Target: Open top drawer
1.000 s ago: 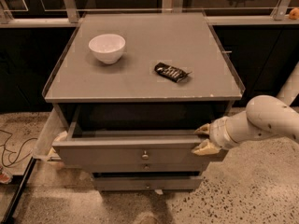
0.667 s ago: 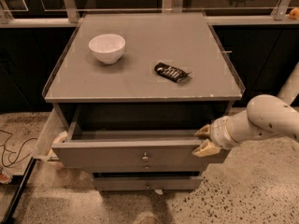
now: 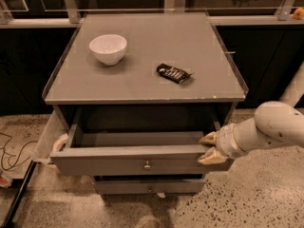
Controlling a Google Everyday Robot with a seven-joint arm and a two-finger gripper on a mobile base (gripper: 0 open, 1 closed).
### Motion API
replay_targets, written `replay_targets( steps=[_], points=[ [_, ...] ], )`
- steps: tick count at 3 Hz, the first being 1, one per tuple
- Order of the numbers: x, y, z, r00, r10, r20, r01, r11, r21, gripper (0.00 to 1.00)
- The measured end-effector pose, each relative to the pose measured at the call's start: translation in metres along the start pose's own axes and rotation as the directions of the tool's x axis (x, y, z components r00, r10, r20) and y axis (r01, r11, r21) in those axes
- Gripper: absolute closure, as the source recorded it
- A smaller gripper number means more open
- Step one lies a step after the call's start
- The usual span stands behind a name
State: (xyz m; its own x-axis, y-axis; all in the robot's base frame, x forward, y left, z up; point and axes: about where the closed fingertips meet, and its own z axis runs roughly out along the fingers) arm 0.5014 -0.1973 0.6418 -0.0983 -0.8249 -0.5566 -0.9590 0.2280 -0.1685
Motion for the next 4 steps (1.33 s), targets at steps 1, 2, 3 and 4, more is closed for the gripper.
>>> replay_targets(
  steps=[1, 2, 3, 4],
  points=[
    [0.0, 0.0, 0.0, 1.0, 0.0, 0.0, 0.0, 1.0, 0.0, 0.81],
    [0.0, 0.0, 0.0, 1.0, 0.0, 0.0, 0.0, 1.0, 0.0, 0.58],
    [0.0, 0.0, 0.0, 1.0, 0.0, 0.0, 0.0, 1.0, 0.0, 0.34],
    [0.008, 0.016, -0.004, 1.0, 0.001, 0.024, -0.001, 0.9999, -0.011, 0.11]
  ],
)
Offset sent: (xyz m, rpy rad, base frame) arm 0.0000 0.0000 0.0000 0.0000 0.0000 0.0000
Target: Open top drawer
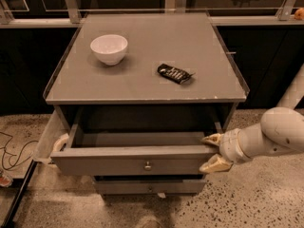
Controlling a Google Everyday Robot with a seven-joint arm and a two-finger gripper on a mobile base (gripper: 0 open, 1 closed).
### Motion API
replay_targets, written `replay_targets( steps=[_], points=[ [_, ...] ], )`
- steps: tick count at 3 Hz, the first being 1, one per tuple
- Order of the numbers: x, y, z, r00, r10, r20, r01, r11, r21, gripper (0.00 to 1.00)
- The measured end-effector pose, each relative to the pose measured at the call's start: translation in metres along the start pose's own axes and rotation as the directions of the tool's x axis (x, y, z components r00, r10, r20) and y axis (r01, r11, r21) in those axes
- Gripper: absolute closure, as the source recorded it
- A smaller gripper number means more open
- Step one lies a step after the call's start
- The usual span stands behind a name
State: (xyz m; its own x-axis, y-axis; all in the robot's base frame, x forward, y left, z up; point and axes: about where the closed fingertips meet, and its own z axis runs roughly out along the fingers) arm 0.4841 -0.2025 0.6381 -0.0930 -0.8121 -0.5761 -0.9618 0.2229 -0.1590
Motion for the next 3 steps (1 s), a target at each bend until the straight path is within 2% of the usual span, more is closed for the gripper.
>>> replay_targets(
  steps=[1, 2, 3],
  points=[
    [0.0088, 0.0264, -0.0017, 1.0, 0.002, 0.026, -0.002, 0.9997, -0.024, 0.0],
    [0.007, 0.0263, -0.0039, 1.0, 0.002, 0.026, -0.001, 0.9997, -0.024, 0.19],
    [0.0016, 0.0353, -0.0053, 0.999, -0.003, 0.042, 0.004, 0.9994, -0.035, 0.42]
  ],
)
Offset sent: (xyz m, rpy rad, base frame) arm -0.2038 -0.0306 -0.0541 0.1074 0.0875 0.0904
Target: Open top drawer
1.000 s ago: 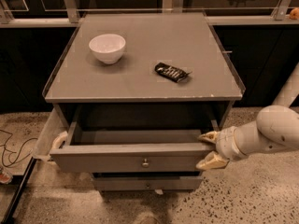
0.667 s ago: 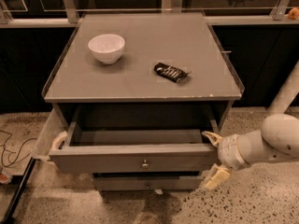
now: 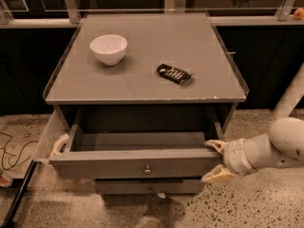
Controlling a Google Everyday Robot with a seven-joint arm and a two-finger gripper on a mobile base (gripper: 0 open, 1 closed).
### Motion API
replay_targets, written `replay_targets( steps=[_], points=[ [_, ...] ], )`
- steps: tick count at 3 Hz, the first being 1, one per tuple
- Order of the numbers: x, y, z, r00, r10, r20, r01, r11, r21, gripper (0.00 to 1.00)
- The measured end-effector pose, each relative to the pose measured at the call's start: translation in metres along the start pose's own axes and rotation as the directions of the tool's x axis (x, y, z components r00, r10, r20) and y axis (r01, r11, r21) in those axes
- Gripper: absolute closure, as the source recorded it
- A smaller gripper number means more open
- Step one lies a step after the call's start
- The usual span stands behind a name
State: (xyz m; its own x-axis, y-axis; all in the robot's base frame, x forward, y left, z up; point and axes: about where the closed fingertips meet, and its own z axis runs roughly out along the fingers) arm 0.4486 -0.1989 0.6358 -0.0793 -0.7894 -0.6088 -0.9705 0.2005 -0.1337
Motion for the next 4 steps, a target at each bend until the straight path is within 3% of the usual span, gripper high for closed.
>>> replay_targets(
  steps=[2, 3, 4],
  points=[
    [-0.005, -0.004, -0.007, 1.0, 0.0, 0.0, 0.0, 1.0, 0.0, 0.89],
    [-0.005, -0.004, -0.008, 1.0, 0.0, 0.0, 0.0, 1.0, 0.0, 1.0],
    [0.002, 0.012, -0.011, 1.0, -0.002, 0.001, 0.002, 1.0, -0.009, 1.0]
  ],
)
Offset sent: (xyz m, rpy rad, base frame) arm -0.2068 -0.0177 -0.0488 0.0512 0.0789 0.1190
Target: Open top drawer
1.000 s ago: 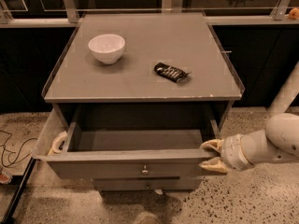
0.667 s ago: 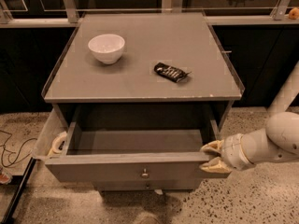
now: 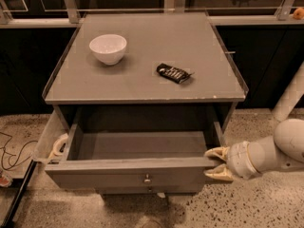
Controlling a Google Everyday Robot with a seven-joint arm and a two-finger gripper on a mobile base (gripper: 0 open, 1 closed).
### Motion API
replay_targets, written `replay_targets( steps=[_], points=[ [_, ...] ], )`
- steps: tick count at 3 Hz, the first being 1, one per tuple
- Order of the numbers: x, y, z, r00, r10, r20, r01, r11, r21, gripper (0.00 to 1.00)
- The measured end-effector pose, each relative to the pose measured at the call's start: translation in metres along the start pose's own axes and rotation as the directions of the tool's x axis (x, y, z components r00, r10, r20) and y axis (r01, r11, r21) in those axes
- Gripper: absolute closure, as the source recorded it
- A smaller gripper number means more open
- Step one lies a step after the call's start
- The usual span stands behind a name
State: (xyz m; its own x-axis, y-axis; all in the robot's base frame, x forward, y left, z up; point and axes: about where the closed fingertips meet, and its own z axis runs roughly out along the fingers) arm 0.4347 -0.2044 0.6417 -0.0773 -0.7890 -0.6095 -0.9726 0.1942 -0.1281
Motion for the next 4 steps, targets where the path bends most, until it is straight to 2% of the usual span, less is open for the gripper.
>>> replay_targets(
  steps=[1, 2, 3, 4],
  points=[
    [0.007, 0.0146, -0.0027, 1.0, 0.003, 0.0, -0.003, 1.0, -0.005, 1.0],
    [0.004, 0.0141, -0.0065, 1.0, 0.003, 0.0, -0.003, 1.0, -0.005, 1.0],
    [0.004, 0.0141, -0.0065, 1.0, 0.003, 0.0, -0.003, 1.0, -0.005, 0.81],
    [0.004, 0.0141, -0.0064, 1.0, 0.003, 0.0, -0.003, 1.0, -0.006, 0.58]
  ],
)
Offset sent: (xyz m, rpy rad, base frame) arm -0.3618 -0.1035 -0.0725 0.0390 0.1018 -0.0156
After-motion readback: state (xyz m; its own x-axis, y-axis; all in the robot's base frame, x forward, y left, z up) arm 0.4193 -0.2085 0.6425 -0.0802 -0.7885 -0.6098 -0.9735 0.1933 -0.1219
